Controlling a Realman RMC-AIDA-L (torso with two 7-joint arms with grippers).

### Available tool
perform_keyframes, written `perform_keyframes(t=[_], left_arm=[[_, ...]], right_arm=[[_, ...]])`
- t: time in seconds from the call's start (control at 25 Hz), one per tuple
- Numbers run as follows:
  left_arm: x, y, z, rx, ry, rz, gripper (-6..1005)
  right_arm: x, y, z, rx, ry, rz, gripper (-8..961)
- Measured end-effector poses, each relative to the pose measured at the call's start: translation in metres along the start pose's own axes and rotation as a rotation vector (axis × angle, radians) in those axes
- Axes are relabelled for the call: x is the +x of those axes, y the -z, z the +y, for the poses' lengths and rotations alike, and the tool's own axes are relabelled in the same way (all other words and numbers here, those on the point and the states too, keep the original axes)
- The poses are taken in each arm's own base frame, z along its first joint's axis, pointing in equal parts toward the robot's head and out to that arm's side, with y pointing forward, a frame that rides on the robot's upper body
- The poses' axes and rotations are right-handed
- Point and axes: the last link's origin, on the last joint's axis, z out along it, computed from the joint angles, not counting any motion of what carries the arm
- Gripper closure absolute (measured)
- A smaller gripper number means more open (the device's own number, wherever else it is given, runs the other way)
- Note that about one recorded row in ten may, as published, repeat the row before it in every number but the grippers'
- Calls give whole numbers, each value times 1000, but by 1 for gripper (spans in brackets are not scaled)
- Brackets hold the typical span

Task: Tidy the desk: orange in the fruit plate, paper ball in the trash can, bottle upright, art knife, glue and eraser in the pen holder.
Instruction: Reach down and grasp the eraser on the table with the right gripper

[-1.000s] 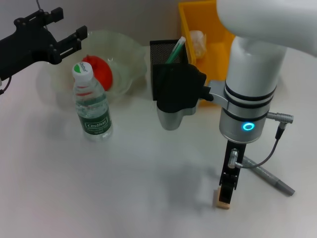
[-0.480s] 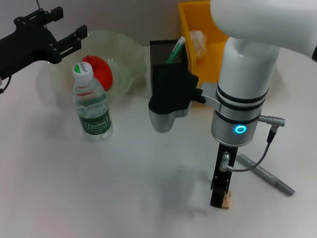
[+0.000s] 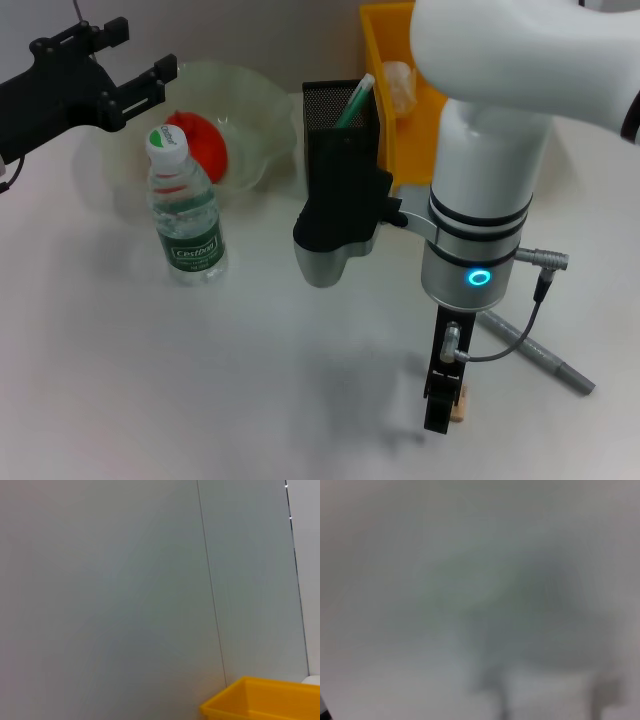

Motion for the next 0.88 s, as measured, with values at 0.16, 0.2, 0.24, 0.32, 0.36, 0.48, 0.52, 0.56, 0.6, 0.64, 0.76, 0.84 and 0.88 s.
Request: perform_keyframes(t=[0.16,0.2,0.24,0.32,0.36,0.48,0.52,0.56,0.6,0.64,0.76,0.84,0.88], left_arm=[[-1,0,0,0,2,-1,314],[-1,0,0,0,2,-1,313],[-1,0,0,0,2,-1,313],[-1,0,1,-2,2,-2,313],[-1,0,1,-3,2,-2,313],[-1,0,1,-3,1,-2,314],[-1,0,1,-3,0,-2,314],[-1,0,1,-3,0,-2,314],[-1,0,1,-3,0,-2,314],[-1,0,1,-3,-1,-2,313],[-1,0,0,-3,-1,-3,313],[-1,0,0,-3,-1,-3,313],[-1,0,0,-3,-1,-3,313]], right_arm=[[1,-3,0,2,-12,11,260],[1,-3,0,2,-12,11,260],[1,-3,0,4,-13,13,260],[2,-4,0,8,-15,20,259],[2,-4,-1,10,-15,21,259],[2,-5,-1,15,-15,25,259],[2,-6,-1,16,-15,26,259],[3,-6,-1,16,-17,29,259],[3,-6,-1,16,-17,29,259],[3,-7,-2,17,-17,29,259],[3,-7,-2,21,-14,32,259],[3,-8,-2,22,-13,33,260],[3,-8,-2,23,-13,34,260]])
